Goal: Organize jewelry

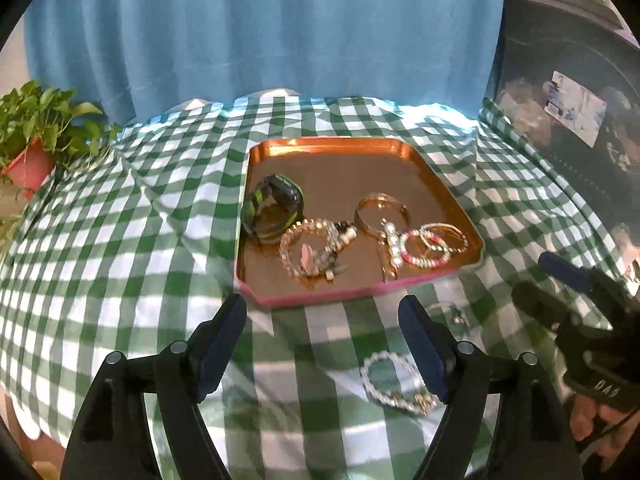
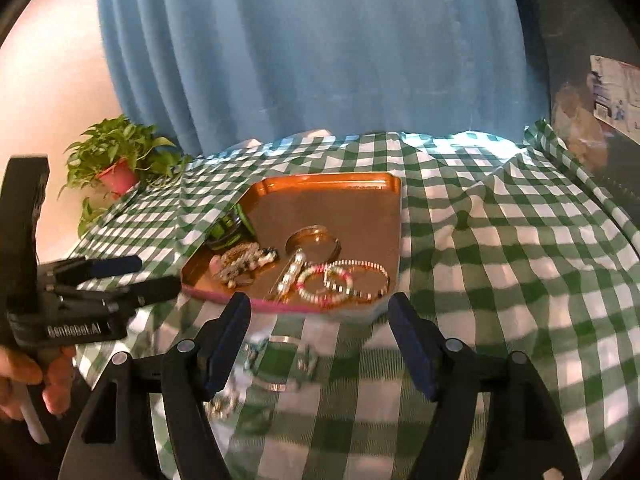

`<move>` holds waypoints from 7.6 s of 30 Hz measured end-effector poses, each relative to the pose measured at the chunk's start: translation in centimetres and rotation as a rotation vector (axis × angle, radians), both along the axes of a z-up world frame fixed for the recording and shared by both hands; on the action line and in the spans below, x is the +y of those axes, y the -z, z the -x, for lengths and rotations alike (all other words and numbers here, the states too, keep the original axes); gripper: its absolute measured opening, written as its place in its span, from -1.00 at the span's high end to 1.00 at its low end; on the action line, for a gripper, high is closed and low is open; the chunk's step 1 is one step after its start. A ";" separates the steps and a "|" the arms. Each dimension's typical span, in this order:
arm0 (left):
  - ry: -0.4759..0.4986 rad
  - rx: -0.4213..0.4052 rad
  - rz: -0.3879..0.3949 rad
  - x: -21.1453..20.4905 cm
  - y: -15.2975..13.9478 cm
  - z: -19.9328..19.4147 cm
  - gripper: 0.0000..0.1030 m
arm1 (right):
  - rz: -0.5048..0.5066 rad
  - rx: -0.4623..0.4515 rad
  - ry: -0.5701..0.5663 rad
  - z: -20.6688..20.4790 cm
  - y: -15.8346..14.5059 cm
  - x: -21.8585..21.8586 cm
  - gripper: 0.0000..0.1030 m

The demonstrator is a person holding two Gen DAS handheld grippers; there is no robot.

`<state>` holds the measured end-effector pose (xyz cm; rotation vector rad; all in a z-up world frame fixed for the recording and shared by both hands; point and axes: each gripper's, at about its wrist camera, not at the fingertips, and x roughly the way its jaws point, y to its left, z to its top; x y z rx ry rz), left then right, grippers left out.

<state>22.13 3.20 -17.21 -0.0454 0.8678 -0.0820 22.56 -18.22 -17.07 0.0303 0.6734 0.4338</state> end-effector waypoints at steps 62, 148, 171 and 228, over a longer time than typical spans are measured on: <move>0.162 0.068 0.037 -1.6 6.2 3.3 0.82 | 0.094 0.152 -0.083 3.4 5.9 1.0 0.89; 0.156 -0.374 0.313 3.6 -16.1 8.1 0.89 | 0.016 -0.231 -0.049 7.1 -16.5 3.1 0.91; 0.144 -0.229 0.446 3.2 -5.5 -5.2 0.89 | -0.070 -0.073 -0.083 -4.6 -7.9 5.9 0.91; 0.024 -0.099 0.157 1.6 -6.4 3.0 -0.61 | 0.115 0.037 0.119 0.0 -4.5 7.3 -0.48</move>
